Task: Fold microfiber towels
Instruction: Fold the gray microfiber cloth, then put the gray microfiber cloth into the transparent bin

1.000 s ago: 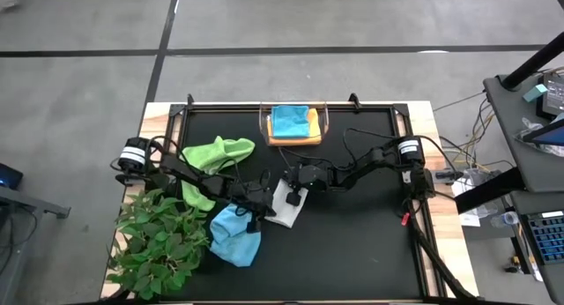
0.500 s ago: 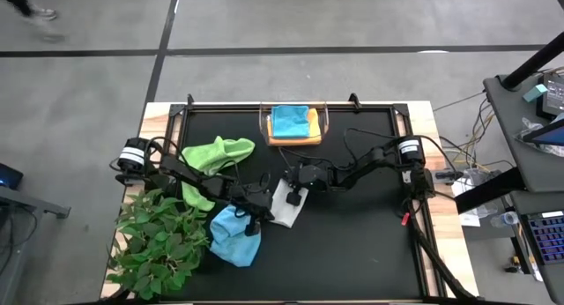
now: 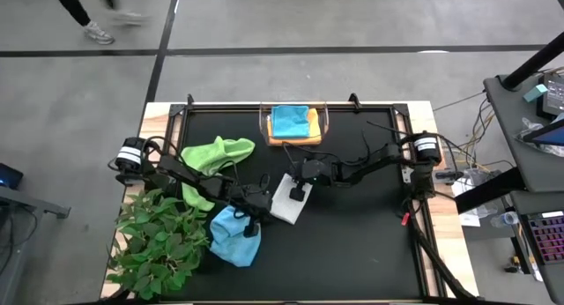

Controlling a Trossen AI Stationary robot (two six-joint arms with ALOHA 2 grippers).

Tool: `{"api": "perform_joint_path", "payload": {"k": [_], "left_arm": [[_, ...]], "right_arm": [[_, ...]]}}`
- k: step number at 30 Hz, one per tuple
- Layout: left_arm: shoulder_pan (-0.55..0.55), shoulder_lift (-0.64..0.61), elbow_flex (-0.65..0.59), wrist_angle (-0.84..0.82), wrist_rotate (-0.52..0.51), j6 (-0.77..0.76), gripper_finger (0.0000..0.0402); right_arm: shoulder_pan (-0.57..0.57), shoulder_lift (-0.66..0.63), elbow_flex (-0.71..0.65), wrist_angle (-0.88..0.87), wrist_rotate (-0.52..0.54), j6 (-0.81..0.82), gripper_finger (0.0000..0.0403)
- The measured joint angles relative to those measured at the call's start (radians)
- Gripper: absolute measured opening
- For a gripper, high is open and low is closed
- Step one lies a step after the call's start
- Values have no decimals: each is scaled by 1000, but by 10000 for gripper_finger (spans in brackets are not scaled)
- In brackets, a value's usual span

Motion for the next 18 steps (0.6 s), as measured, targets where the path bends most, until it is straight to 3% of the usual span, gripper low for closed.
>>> {"api": "perform_joint_path", "payload": {"k": [9, 18], "left_arm": [[1, -29, -1, -5, -7, 4, 0], [19, -80, 1, 14, -41, -2, 0]], "right_arm": [[1, -214, 23, -345, -16, 80, 9], [3, -447, 14, -665, -183, 277, 9]]}}
